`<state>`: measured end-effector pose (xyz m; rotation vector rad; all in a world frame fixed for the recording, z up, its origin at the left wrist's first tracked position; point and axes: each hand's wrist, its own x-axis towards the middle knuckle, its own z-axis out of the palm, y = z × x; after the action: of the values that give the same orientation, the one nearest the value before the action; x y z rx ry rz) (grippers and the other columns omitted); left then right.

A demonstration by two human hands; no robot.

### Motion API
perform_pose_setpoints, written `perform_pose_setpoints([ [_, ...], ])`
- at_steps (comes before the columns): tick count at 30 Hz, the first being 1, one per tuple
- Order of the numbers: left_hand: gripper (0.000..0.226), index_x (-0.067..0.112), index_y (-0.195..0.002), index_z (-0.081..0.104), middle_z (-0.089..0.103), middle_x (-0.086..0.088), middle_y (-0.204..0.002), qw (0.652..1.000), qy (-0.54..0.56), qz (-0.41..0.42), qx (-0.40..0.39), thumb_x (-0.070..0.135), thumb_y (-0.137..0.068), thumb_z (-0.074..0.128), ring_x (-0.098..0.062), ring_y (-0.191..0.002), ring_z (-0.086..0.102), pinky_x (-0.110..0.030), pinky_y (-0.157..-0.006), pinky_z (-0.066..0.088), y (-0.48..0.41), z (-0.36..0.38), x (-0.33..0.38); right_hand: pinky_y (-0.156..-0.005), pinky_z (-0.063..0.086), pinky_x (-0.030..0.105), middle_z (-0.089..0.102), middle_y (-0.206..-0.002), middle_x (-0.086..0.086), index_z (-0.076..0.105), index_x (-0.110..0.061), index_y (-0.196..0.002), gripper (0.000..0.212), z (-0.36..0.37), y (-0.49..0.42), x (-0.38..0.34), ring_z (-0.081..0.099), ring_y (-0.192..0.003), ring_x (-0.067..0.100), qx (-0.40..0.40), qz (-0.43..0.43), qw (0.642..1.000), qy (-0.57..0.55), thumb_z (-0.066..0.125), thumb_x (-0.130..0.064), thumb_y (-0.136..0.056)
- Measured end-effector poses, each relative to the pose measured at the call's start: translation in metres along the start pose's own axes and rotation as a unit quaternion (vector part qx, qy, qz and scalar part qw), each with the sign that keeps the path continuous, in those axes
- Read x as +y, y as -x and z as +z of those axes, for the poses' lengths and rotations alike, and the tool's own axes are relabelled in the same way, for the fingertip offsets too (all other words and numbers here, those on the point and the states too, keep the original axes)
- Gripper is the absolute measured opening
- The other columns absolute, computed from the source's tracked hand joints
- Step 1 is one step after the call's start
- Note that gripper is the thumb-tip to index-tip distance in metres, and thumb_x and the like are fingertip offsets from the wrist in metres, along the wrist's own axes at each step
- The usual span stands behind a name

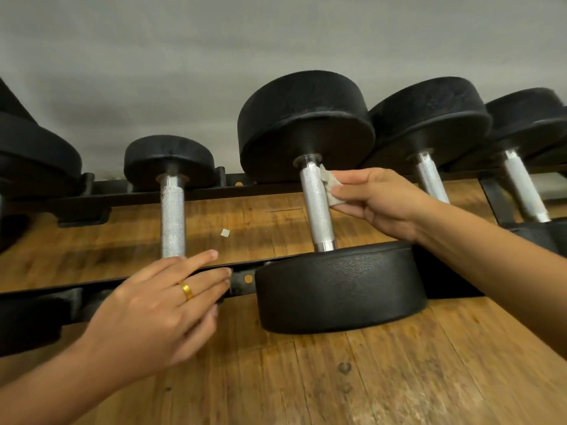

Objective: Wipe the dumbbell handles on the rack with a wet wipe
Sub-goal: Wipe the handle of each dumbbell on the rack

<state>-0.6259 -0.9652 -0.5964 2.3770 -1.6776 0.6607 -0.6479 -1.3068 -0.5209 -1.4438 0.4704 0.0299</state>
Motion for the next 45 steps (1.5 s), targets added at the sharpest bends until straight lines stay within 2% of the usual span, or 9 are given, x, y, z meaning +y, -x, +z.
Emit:
perform_pose_setpoints([
  [6,0.033,0.013,-0.109,0.082,0.076,0.0,-0.117,1.0,-0.007,-0.003,0.012,0.029,-0.094,0.057,-0.023,-0.123,0.066,-0.04,-0.101,0.046,0.0,-0.001,0.002,-0.077,0.06,0.021,0.074,-0.111,0.011,0.067,-0.002,-0.122,0.03,0.008,-0.007,-0.003,0.072,-0.096,0.015,-0.005,0.017,1.0,0.017,0.055,0.005,-0.096],
  [11,0.034,0.015,-0.11,0.082,0.077,0.0,-0.116,1.0,-0.007,0.0,0.007,0.03,-0.094,0.056,-0.023,-0.121,0.067,-0.038,-0.1,0.046,0.0,0.001,0.0,-0.067,0.061,0.021,0.073,-0.097,0.012,0.068,0.004,-0.111,0.027,-0.002,0.009,0.002,0.073,-0.074,0.013,-0.023,0.098,0.993,0.068,0.055,0.015,-0.09],
  [17,0.033,0.014,-0.11,0.081,0.076,0.0,-0.117,1.0,-0.01,0.005,0.017,0.029,-0.094,0.057,-0.023,-0.121,0.068,-0.039,-0.1,0.046,0.002,0.0,-0.003,-0.073,0.06,0.021,0.075,-0.103,0.01,0.069,-0.001,-0.113,0.03,0.006,0.005,-0.003,0.072,-0.088,0.014,-0.02,0.118,0.991,0.06,0.054,0.013,-0.092],
  [26,0.032,0.013,-0.111,0.081,0.076,-0.001,-0.119,1.0,-0.013,0.011,0.024,0.028,-0.096,0.057,-0.024,-0.122,0.067,-0.038,-0.1,0.046,0.003,0.004,-0.005,-0.07,0.061,0.025,0.075,-0.095,0.019,0.071,0.006,-0.109,0.025,-0.011,0.035,-0.015,0.073,-0.073,0.018,-0.056,0.137,0.961,0.233,0.064,0.012,-0.086],
  [29,0.032,0.013,-0.111,0.081,0.076,-0.002,-0.118,1.0,-0.015,0.008,0.021,0.029,-0.096,0.056,-0.024,-0.122,0.067,-0.04,-0.1,0.047,0.002,0.003,-0.004,-0.077,0.06,0.027,0.077,-0.093,0.012,0.077,-0.004,-0.103,0.021,-0.009,0.047,-0.011,0.072,-0.082,0.018,-0.019,0.052,0.952,0.3,0.069,0.006,-0.086],
  [32,0.036,0.013,-0.112,0.08,0.076,-0.003,-0.118,1.0,-0.01,0.0,0.01,0.03,-0.098,0.052,-0.024,-0.124,0.065,-0.041,-0.102,0.045,0.001,0.002,-0.002,-0.084,0.054,0.016,0.077,-0.093,-0.01,0.075,-0.021,-0.111,0.027,-0.009,0.073,-0.006,0.072,-0.091,0.002,0.042,-0.169,0.92,0.351,0.068,-0.003,-0.092],
  [35,0.038,0.012,-0.113,0.08,0.075,-0.003,-0.119,1.0,-0.008,0.0,0.0,0.032,-0.099,0.05,-0.024,-0.126,0.064,-0.041,-0.104,0.043,0.002,0.001,-0.002,-0.087,0.047,0.006,0.067,-0.11,-0.018,0.069,-0.018,-0.123,0.032,-0.019,0.11,-0.001,0.064,-0.103,-0.006,0.156,-0.398,0.773,0.469,0.068,-0.007,-0.093],
  [38,0.04,0.011,-0.114,0.079,0.075,-0.004,-0.12,1.0,-0.006,0.001,-0.009,0.032,-0.099,0.049,-0.024,-0.128,0.062,-0.042,-0.104,0.044,0.003,0.0,-0.002,-0.095,0.049,0.012,0.066,-0.121,-0.006,0.069,-0.011,-0.125,0.036,-0.033,0.138,0.025,0.062,-0.111,0.003,0.155,-0.432,0.72,0.519,0.069,-0.001,-0.091],
  [45,0.043,0.012,-0.116,0.078,0.075,-0.004,-0.121,1.0,0.002,-0.008,-0.028,0.035,-0.1,0.046,-0.023,-0.128,0.061,-0.043,-0.102,0.046,0.001,-0.004,0.0,-0.102,0.048,0.019,0.062,-0.135,0.0,0.063,-0.012,-0.133,0.043,-0.048,0.169,0.066,0.059,-0.123,0.005,0.123,-0.399,0.746,0.519,0.066,-0.012,-0.089],
])
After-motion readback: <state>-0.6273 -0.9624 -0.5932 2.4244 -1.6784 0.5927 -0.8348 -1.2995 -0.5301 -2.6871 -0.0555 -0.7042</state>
